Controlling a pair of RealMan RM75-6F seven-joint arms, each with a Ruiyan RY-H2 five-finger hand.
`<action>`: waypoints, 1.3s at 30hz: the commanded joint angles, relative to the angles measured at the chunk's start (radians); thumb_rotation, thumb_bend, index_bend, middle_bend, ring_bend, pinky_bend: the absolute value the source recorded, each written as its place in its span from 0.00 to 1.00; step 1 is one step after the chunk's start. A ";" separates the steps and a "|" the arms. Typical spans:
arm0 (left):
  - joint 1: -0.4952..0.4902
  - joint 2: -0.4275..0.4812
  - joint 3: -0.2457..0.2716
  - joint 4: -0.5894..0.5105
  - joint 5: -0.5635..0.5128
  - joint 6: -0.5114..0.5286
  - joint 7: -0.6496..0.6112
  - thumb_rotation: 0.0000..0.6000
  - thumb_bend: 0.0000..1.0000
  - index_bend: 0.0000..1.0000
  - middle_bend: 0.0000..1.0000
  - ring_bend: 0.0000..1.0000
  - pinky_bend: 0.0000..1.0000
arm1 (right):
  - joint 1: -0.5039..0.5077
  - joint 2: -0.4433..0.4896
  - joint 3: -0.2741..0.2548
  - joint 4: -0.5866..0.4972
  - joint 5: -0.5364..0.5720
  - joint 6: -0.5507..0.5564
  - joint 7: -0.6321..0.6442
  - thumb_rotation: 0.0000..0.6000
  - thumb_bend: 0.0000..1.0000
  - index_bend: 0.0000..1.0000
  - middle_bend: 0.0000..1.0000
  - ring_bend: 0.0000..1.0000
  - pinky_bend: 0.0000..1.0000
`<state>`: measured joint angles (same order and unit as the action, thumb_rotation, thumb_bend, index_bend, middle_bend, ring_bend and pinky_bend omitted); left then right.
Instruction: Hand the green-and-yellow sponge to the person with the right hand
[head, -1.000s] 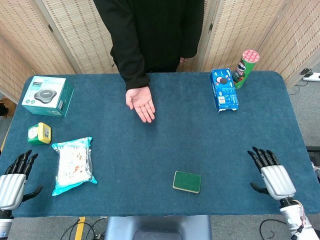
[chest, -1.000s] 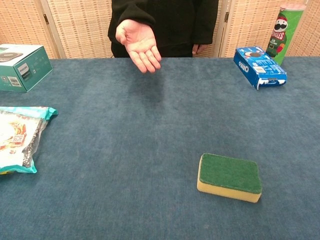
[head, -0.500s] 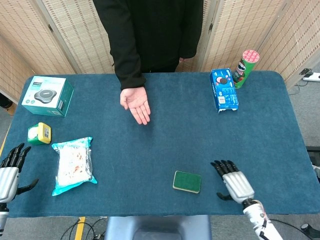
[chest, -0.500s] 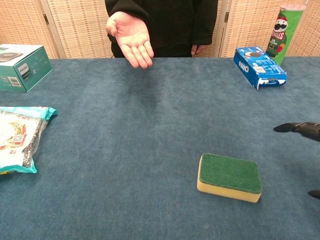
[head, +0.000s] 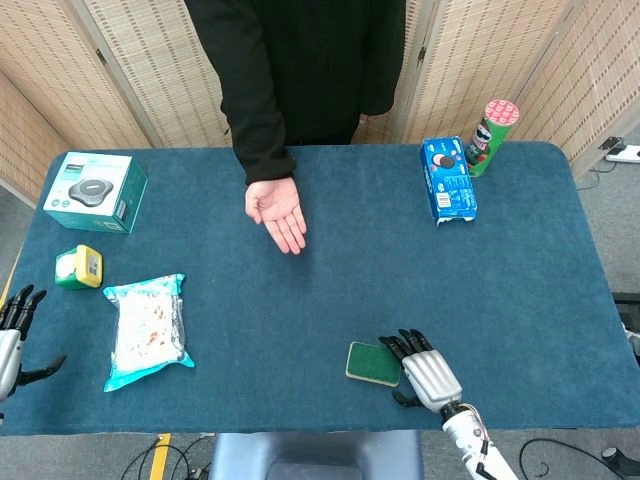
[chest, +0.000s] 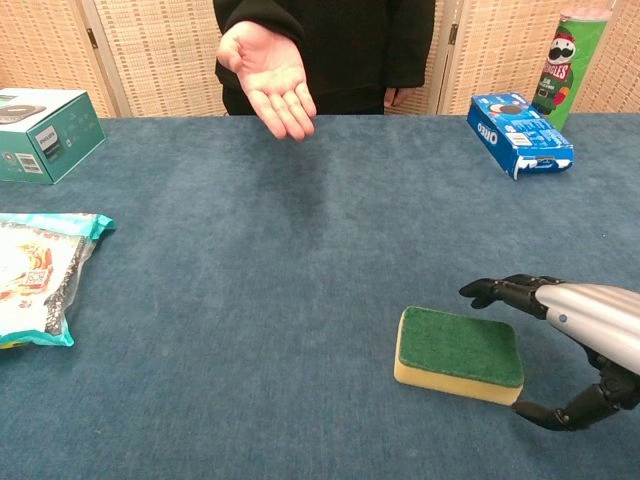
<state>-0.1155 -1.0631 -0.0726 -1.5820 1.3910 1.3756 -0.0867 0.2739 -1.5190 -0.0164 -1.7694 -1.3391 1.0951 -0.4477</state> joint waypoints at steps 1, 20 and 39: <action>-0.001 0.006 0.001 0.004 0.001 -0.006 -0.015 1.00 0.26 0.00 0.02 0.04 0.24 | 0.015 -0.018 0.015 0.022 0.025 -0.016 0.009 1.00 0.23 0.13 0.17 0.00 0.00; 0.003 0.017 0.000 0.019 -0.015 -0.009 -0.045 1.00 0.26 0.00 0.02 0.04 0.24 | 0.034 -0.014 0.065 0.011 -0.062 0.090 0.114 1.00 0.44 0.36 0.36 0.20 0.16; -0.024 0.022 -0.004 0.046 -0.039 -0.081 -0.103 1.00 0.26 0.00 0.02 0.04 0.24 | 0.276 -0.091 0.406 0.110 0.114 0.040 0.186 1.00 0.38 0.36 0.35 0.20 0.16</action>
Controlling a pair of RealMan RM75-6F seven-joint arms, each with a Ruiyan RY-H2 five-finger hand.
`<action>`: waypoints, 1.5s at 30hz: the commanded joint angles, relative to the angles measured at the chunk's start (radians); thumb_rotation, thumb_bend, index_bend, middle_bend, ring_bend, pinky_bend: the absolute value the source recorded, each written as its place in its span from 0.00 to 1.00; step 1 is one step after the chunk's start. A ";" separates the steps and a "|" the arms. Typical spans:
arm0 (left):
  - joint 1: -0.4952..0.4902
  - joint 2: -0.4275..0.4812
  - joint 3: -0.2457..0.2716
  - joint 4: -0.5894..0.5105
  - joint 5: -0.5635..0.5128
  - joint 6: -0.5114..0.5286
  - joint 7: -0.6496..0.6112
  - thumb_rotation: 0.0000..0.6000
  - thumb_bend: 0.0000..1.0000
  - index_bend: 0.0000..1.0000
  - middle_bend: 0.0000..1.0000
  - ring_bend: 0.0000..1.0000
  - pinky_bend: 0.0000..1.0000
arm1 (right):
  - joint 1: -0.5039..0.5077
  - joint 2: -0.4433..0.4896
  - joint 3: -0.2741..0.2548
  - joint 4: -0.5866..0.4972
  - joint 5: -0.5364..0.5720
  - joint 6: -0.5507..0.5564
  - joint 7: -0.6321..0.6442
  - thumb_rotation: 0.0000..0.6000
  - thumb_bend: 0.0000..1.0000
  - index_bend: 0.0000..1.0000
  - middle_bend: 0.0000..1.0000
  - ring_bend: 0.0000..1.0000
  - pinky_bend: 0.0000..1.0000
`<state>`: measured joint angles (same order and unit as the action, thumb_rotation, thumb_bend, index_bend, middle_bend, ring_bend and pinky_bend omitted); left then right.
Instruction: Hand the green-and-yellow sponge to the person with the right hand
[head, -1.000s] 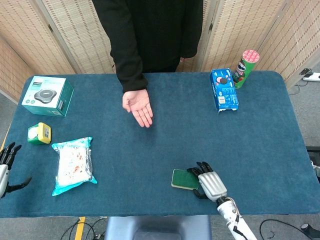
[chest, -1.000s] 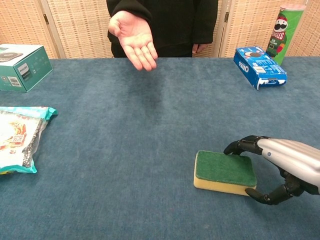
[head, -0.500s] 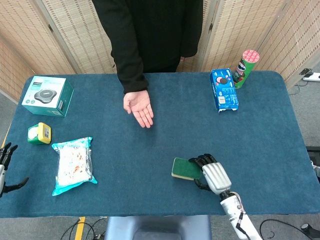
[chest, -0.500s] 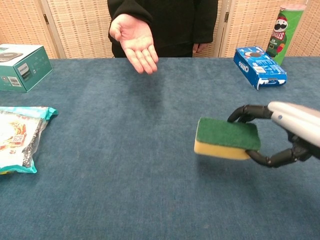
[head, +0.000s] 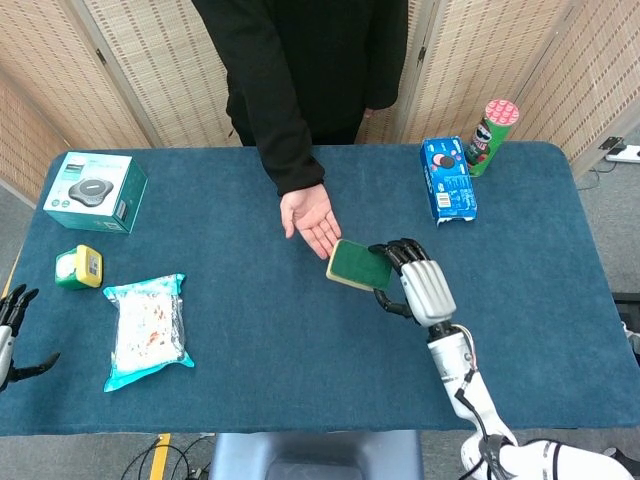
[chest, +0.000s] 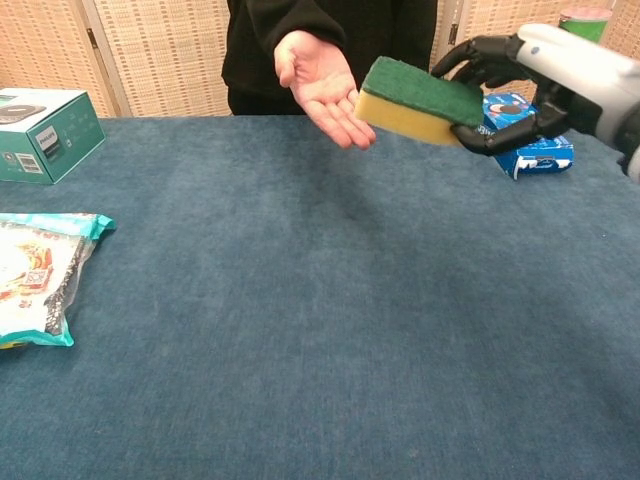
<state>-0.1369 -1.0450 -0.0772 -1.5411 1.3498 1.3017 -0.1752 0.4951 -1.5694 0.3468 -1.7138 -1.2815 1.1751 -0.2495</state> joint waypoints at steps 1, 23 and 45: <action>-0.004 0.005 0.001 0.008 0.004 -0.011 -0.024 1.00 0.26 0.00 0.02 0.04 0.24 | 0.081 -0.056 0.057 0.083 0.080 -0.059 -0.023 1.00 0.38 0.36 0.35 0.20 0.16; 0.000 0.023 0.015 0.032 0.033 -0.009 -0.096 1.00 0.26 0.01 0.02 0.04 0.24 | 0.250 -0.083 0.084 0.198 0.199 -0.096 -0.111 1.00 0.21 0.00 0.01 0.00 0.00; 0.030 -0.024 0.036 -0.030 0.145 0.146 0.107 1.00 0.26 0.02 0.02 0.04 0.24 | -0.285 0.322 -0.429 0.108 -0.285 0.320 0.096 1.00 0.20 0.00 0.00 0.00 0.00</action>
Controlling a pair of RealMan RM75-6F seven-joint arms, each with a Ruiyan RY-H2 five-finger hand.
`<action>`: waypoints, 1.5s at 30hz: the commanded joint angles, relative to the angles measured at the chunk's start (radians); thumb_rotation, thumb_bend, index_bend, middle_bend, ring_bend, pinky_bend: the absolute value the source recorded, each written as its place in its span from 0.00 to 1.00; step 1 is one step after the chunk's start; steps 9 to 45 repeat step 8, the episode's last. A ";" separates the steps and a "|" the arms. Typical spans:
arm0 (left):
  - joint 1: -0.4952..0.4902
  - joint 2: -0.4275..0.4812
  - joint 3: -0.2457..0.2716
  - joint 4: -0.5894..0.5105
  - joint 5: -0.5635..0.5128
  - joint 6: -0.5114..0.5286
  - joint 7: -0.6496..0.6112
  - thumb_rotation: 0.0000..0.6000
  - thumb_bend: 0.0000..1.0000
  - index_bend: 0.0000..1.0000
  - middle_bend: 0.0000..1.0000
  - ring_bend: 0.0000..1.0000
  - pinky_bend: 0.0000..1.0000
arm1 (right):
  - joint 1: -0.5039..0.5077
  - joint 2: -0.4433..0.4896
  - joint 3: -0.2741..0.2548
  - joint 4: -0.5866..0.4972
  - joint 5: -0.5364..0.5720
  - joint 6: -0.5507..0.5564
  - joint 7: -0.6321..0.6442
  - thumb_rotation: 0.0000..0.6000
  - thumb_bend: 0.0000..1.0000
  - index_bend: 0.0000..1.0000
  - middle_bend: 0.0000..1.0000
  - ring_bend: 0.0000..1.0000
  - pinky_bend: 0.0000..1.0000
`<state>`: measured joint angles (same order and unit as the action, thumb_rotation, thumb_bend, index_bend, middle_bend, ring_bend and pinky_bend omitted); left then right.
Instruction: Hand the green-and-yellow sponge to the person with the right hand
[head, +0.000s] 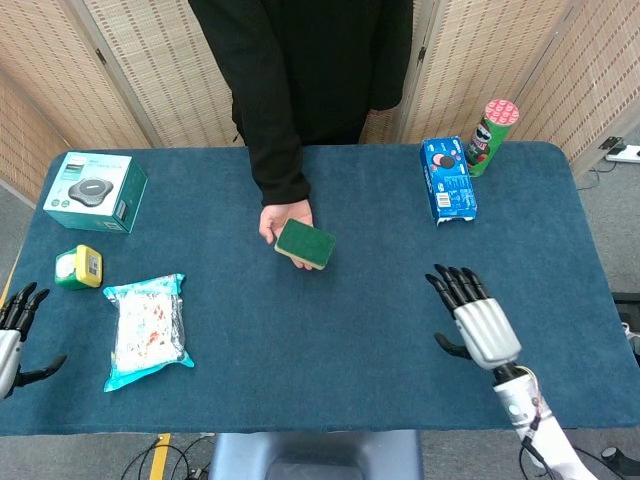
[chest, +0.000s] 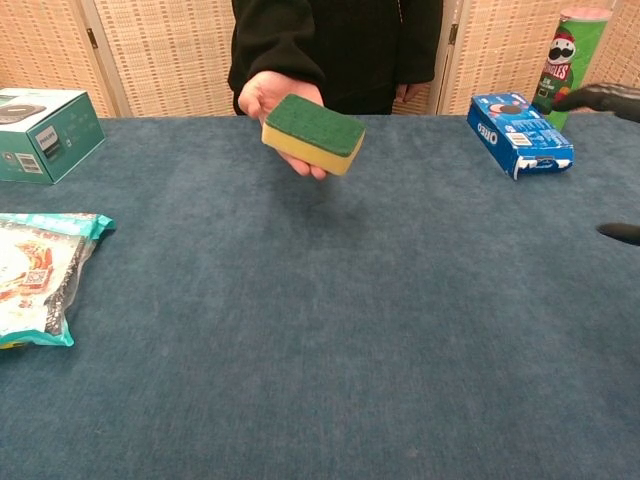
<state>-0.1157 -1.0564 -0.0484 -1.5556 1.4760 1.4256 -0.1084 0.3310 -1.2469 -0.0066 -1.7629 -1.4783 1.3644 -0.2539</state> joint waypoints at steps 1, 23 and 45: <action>0.011 -0.015 0.009 -0.020 0.020 0.026 0.053 1.00 0.26 0.02 0.02 0.04 0.24 | -0.136 -0.006 -0.078 0.180 -0.096 0.151 0.120 1.00 0.20 0.00 0.00 0.00 0.00; 0.010 -0.032 0.013 -0.032 0.013 0.020 0.118 1.00 0.26 0.02 0.02 0.04 0.24 | -0.184 0.019 -0.079 0.197 -0.148 0.223 0.156 1.00 0.20 0.00 0.00 0.00 0.00; 0.010 -0.032 0.013 -0.032 0.013 0.020 0.118 1.00 0.26 0.02 0.02 0.04 0.24 | -0.184 0.019 -0.079 0.197 -0.148 0.223 0.156 1.00 0.20 0.00 0.00 0.00 0.00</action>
